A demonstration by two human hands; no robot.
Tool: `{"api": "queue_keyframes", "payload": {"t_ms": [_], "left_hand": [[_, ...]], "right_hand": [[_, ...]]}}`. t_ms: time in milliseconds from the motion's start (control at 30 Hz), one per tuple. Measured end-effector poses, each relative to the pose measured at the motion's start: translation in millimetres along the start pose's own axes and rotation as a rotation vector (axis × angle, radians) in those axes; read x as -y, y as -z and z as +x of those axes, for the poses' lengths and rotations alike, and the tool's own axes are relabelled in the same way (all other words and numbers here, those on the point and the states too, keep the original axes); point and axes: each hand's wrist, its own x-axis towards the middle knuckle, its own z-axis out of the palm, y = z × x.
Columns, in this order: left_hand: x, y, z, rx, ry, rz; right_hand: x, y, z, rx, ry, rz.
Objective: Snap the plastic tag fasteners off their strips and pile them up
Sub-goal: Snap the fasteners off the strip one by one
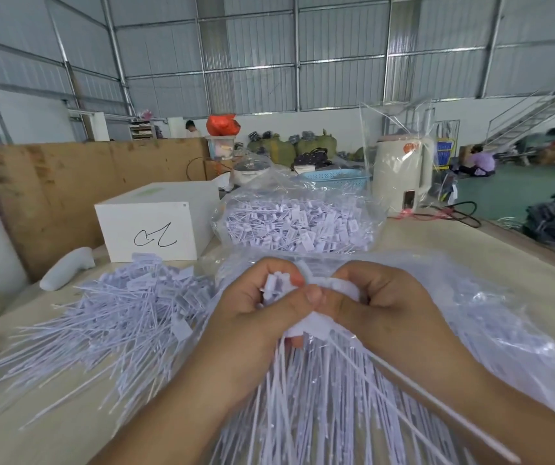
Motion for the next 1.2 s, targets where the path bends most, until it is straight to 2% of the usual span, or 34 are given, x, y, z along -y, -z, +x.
{"api": "queue_keyframes", "payload": {"t_ms": [200,367,400,467,500,567,667,767,900,1000,1067,1200], "left_hand": [[1.7,-6.5,-1.9,-0.085,-0.059,-0.026],[3.4,-7.9,-2.2,-0.133,-0.036,-0.056],[4.3,-7.4,-2.6,-0.151,-0.016,-0.107],[4.5,-6.4,-3.3,-0.170,0.025,-0.192],[3.5,-5.9,-3.8,-0.158,0.029,-0.181],[1.9,-3.4,-2.9,-0.087,0.028,-0.122],[3.7,3.1,0.1,0.036,0.008,0.047],[6.8,11.2,1.4,0.097,-0.008,0.110],[5.9,20.2,2.0,0.205,-0.016,0.127],[5.0,19.6,0.7,0.309,0.013,0.156],[8.5,16.7,0.5,0.305,0.010,0.176],[12.9,11.7,0.8,0.213,-0.015,0.307]], "right_hand": [[-4.3,-10.1,-5.7,-0.083,0.033,0.107],[6.5,-19.6,-11.5,-0.102,0.055,0.252],[8.7,-17.4,-8.0,-0.162,0.025,0.262],[8.1,-0.9,3.5,-0.346,-0.060,0.131],[7.3,9.2,7.9,-0.373,-0.103,0.087],[5.6,23.3,10.7,-0.249,-0.153,0.058],[-0.7,21.1,6.3,0.096,-0.104,0.037],[-6.2,12.4,6.1,0.240,-0.089,0.012],[-12.7,12.6,6.3,0.291,-0.162,0.025],[-10.0,11.0,5.2,0.308,-0.147,0.115],[-10.1,7.3,2.1,0.306,-0.123,0.091],[-15.5,-1.5,-1.6,0.171,-0.118,-0.020]]}}
